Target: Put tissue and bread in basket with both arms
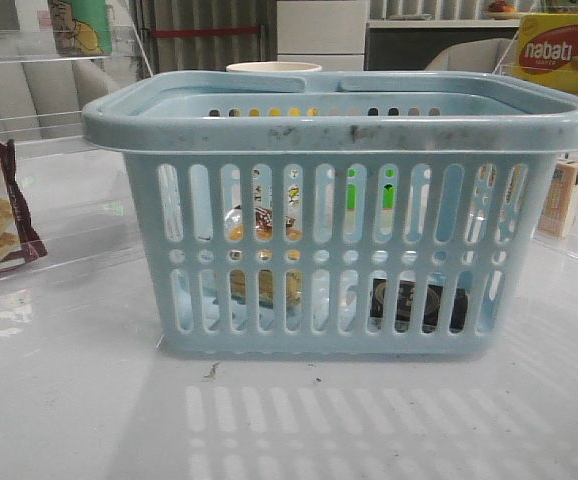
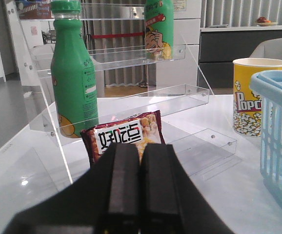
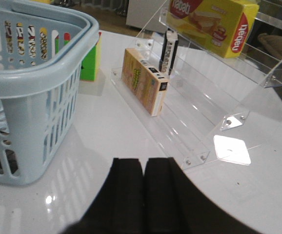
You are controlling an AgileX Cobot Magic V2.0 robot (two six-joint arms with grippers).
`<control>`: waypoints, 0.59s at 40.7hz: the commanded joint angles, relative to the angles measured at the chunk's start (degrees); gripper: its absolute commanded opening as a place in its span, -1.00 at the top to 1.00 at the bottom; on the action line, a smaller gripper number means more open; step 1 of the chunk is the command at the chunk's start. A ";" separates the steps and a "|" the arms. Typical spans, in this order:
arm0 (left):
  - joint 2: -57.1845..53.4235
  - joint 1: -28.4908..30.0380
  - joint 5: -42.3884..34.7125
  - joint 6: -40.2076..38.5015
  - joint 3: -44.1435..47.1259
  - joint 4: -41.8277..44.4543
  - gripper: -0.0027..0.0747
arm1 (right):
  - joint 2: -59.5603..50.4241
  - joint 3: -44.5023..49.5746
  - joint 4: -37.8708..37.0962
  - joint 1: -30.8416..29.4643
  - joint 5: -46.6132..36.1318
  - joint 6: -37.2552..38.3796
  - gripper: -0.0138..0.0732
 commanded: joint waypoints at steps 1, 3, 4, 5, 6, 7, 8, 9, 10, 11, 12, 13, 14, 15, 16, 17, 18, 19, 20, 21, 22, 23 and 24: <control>-1.07 -0.03 -5.50 -0.13 -0.01 -0.47 0.69 | -3.08 3.71 0.37 -1.70 -12.06 -0.61 0.55; -1.07 -0.03 -5.50 -0.13 -0.01 -0.47 0.69 | -4.46 6.19 0.36 -1.84 -14.28 -0.61 0.55; -1.07 -0.03 -5.50 -0.13 -0.01 -0.47 0.69 | -5.18 7.46 0.36 -1.89 -15.19 -0.61 0.55; -1.07 -0.03 -5.50 -0.13 -0.01 -0.47 0.69 | -5.70 8.71 0.42 -1.95 -16.53 -0.61 0.55; -1.07 -0.03 -5.50 -0.13 -0.01 -0.47 0.69 | -6.41 9.64 0.48 -1.95 -17.57 -0.61 0.55; -1.07 -0.03 -5.50 -0.13 -0.01 -0.47 0.69 | -7.15 10.45 0.60 -2.03 -18.81 -0.61 0.55; -1.07 -0.03 -5.50 -0.13 -0.01 -0.47 0.69 | -7.44 10.23 0.83 -2.10 -17.11 -0.61 0.55; -1.07 -0.03 -5.50 -0.13 -0.01 -0.47 0.69 | -7.37 10.02 1.13 -2.09 -17.21 -0.61 0.55; -1.07 -0.03 -5.50 -0.13 -0.01 -0.47 0.69 | -7.31 10.02 1.30 -2.09 -17.33 -0.61 0.55; -1.07 -0.03 -5.50 -0.13 -0.01 -0.47 0.69 | -7.30 10.17 1.36 -2.11 -17.33 -0.61 0.55; -1.07 -0.03 -5.50 -0.13 -0.01 -0.47 0.69 | -7.30 10.18 1.74 -2.11 -17.54 -0.61 0.55; -1.07 -0.03 -5.50 -0.13 -0.01 -0.47 0.69 | -7.30 10.18 1.94 -2.11 -17.48 -0.61 0.55; -1.07 -0.03 -5.50 -0.13 -0.01 -0.47 0.69 | -7.30 10.18 1.95 -2.11 -17.76 -0.61 0.55; -1.07 -0.03 -5.50 -0.13 -0.01 -0.47 0.69 | -7.30 10.18 1.95 -2.11 -17.90 -0.61 0.55; -1.07 -0.03 -5.50 -0.13 -0.01 -0.47 0.69 | -7.30 10.18 1.95 -2.11 -17.90 -0.61 0.55; -1.07 -0.03 -5.50 -0.13 -0.01 -0.47 0.69 | -7.30 10.18 1.95 -2.11 -17.83 -0.61 0.55; -1.07 -0.03 -5.50 -0.13 -0.01 -0.47 0.69 | -7.30 10.18 1.95 -2.11 -17.77 -0.61 0.55; -1.07 -0.03 -5.50 -0.13 -0.01 -0.47 0.69 | -7.30 10.18 1.95 -2.11 -17.69 -0.61 0.55; -1.07 -0.03 -5.50 -0.13 -0.01 -0.47 0.69 | -7.30 10.18 1.95 -2.11 -17.63 -0.61 0.55; -1.07 -0.03 -5.50 -0.13 -0.01 -0.47 0.69 | -7.30 10.18 1.95 -2.22 -17.56 -0.61 0.55; -1.07 -0.03 -5.50 -0.13 -0.01 -0.47 0.69 | -7.30 10.18 1.95 -2.24 -17.49 -0.61 0.55; -1.07 -0.03 -5.50 -0.13 -0.01 -0.47 0.69 | -7.30 10.18 1.95 -2.38 -17.50 -0.61 0.55; -1.07 -0.03 -5.50 -0.13 -0.01 -0.47 0.69 | -7.30 10.18 1.95 -2.54 -17.50 -0.61 0.55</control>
